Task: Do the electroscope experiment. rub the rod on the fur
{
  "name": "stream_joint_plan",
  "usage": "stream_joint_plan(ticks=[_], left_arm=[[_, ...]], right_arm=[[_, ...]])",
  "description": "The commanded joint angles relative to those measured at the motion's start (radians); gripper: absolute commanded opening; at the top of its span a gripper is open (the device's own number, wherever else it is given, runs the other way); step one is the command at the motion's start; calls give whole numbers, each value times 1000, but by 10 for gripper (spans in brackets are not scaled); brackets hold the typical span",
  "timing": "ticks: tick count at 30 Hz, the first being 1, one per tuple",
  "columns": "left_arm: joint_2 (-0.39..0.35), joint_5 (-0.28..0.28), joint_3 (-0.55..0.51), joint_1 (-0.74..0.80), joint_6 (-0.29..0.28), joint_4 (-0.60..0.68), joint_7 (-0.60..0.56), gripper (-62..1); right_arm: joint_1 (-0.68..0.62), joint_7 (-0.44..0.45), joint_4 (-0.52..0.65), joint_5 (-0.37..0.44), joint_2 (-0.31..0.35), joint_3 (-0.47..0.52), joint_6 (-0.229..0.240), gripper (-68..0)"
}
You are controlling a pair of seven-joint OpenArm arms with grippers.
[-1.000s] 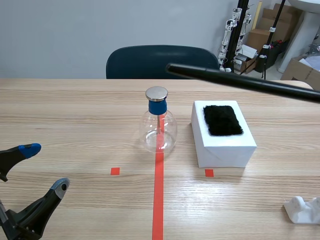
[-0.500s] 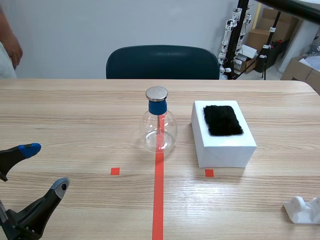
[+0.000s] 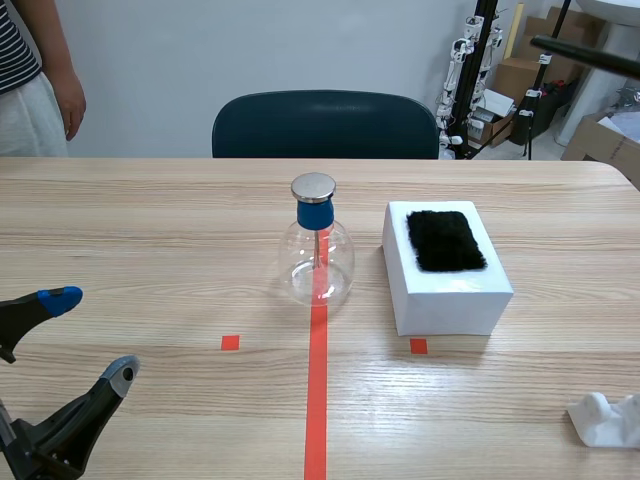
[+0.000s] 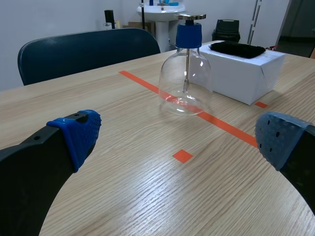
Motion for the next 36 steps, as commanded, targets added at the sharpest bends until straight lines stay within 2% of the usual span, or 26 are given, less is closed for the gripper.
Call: stream_joint_plan(ticks=[1,3,10,16,19,24,27,31,36], left_arm=[[-11,-8,-4,2,0,3,-17,14],[-11,-8,-4,2,0,3,-17,14],[-11,-8,-4,2,0,3,-18,14],[-11,-8,-4,2,0,3,-18,14],[-11,-8,-4,2,0,3,-18,14],[-11,-8,-4,2,0,3,-18,14],[-11,-8,-4,2,0,3,-18,14],[-11,-8,-4,2,0,3,-17,14],[-11,-8,-4,2,0,3,-17,14]], right_arm=[[52,0,-3,-24,37,10,31,-675],[106,-6,-37,-55,64,-16,55,-675],[273,-114,-146,-169,184,-204,50,-675],[378,-155,-201,-204,293,-381,50,-675],[423,-192,-225,-234,333,-468,51,-675],[485,-217,-270,-237,383,-593,47,-675],[496,-212,-298,-235,412,-639,27,-675],[497,-201,-356,-233,420,-657,-42,-675],[497,-195,-420,-248,418,-657,-43,-675]])
